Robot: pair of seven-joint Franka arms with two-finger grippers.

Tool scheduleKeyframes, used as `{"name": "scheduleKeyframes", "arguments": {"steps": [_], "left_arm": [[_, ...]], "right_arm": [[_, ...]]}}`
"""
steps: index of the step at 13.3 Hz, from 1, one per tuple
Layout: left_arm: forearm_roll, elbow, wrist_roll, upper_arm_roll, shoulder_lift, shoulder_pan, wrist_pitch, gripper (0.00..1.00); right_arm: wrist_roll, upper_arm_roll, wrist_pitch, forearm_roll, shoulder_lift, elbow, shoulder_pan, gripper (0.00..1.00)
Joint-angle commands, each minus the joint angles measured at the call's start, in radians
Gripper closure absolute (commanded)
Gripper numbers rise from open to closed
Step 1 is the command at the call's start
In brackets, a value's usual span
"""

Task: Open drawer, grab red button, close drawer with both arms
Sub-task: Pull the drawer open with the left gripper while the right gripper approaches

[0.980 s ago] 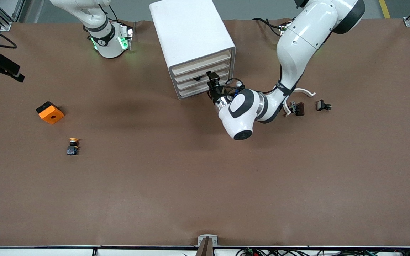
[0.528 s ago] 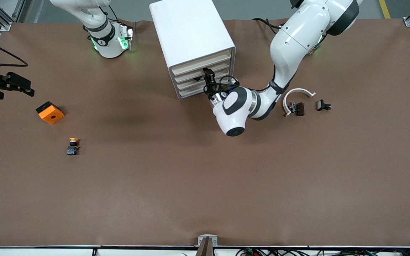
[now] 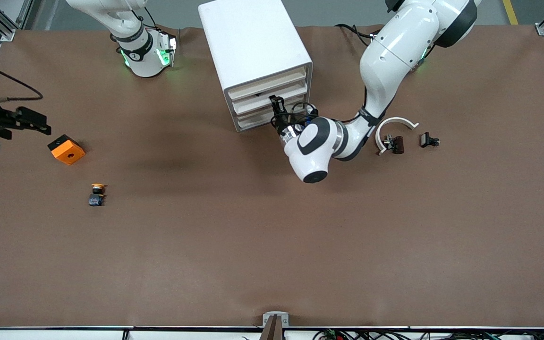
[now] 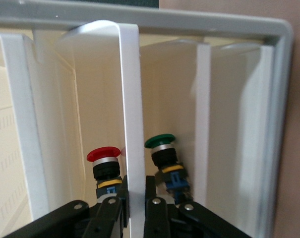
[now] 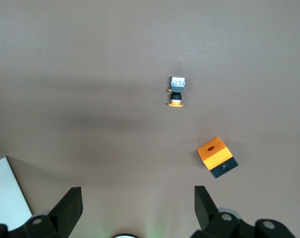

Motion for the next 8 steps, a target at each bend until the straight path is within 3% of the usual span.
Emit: {"name": "scheduleKeyframes", "arguments": {"steps": [1, 5, 8], "left_arm": [[-0.019, 0.053, -0.003, 0.044, 0.000, 0.017, -0.009, 1.00], [-0.021, 0.118, 0.014, 0.054, 0.019, 0.050, 0.006, 1.00], [-0.018, 0.137, 0.017, 0.054, 0.019, 0.087, 0.029, 1.00]], "right_arm": [[-0.011, 0.008, -0.012, -0.012, 0.038, 0.039, -0.023, 0.00], [0.033, 0.011, 0.005, 0.011, 0.039, 0.034, -0.031, 0.00], [0.209, 0.019, 0.005, 0.086, 0.038, 0.030, -0.005, 0.00]]}}
